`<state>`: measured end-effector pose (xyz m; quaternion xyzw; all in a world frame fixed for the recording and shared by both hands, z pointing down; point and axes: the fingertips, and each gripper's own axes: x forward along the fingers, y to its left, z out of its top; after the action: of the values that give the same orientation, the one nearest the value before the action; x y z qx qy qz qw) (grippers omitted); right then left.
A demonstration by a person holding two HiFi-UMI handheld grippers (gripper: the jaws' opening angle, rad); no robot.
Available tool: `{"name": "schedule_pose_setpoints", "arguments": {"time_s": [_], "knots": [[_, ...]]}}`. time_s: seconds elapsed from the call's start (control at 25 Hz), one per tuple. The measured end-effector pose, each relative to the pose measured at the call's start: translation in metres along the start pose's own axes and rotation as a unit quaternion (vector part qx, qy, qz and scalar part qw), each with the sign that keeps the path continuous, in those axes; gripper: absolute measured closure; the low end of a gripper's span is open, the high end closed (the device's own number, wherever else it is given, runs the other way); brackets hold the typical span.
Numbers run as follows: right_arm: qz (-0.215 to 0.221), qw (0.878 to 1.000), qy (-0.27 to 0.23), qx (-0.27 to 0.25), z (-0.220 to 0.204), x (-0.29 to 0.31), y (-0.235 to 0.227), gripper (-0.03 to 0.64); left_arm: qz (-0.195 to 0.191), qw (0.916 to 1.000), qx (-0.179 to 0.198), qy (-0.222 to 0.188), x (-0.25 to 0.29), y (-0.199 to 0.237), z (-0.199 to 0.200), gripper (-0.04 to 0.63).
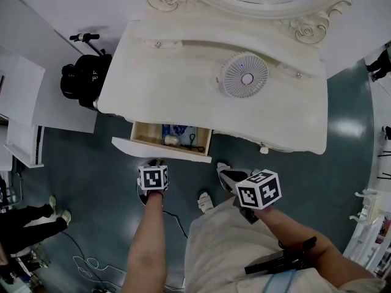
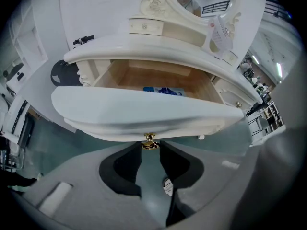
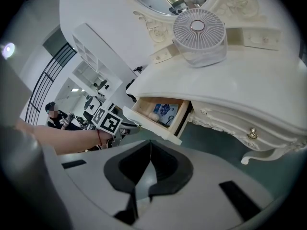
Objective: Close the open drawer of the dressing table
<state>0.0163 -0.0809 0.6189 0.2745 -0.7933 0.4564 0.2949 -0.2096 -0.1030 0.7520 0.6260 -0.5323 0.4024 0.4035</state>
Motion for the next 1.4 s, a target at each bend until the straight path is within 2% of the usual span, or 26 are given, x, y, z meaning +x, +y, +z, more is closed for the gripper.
{"name": "schedule_pose_setpoints", "arguments": {"time_s": [1.4], "knots": [[-0.019, 1.0, 0.004, 0.016, 0.042, 0.0, -0.039, 0.6, -0.008, 0.9999, 0.002, -0.014, 0.03, -0.004, 0.082, 0.476]]}}
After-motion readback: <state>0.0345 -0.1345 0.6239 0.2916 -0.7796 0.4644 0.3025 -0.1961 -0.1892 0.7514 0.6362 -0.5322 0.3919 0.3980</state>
